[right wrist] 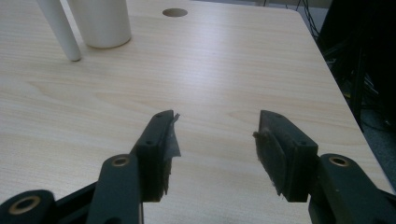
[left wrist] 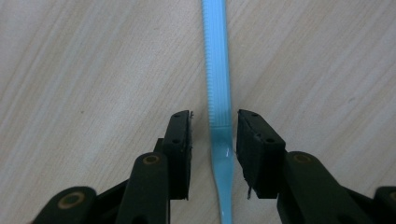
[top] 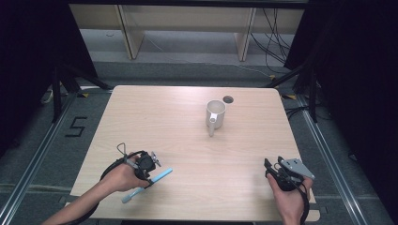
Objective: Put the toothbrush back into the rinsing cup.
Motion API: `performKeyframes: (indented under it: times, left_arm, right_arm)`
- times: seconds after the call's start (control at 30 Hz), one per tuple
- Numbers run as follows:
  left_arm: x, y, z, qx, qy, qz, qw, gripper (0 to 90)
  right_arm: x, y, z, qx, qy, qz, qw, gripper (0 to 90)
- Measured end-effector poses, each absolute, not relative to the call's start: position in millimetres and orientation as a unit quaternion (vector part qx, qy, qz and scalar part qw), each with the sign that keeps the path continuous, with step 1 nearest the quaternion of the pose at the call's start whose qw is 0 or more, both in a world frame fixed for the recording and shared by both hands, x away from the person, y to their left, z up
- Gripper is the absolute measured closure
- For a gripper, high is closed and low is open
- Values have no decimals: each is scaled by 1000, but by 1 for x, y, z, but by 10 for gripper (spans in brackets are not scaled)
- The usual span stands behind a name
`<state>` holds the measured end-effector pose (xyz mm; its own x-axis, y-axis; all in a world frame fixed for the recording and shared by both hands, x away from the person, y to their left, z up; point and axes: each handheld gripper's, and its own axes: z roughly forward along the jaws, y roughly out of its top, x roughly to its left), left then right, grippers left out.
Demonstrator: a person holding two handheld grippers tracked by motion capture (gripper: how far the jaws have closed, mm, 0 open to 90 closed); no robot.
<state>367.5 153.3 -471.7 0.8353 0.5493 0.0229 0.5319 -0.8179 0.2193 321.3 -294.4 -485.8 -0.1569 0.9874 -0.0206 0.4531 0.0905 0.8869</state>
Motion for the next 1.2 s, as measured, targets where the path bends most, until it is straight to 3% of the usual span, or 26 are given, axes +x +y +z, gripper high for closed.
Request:
performKeyframes:
  times: [0.27,0.8,0.83,1.2]
  left_arm:
    - [372,148,-474,956,284,32,72,689]
    - [370,142,-478,958,278,25,68,733]
    - [370,142,-478,958,278,26,69,737]
    - [371,143,-478,966,248,22,75,778]
  right_arm:
    - [320,-290,-486,567,647,391,328,476]
    - [323,-292,-488,545,657,388,347,474]
    - [321,-289,-487,563,650,391,328,474]
    - [322,-291,-488,552,661,384,332,472]
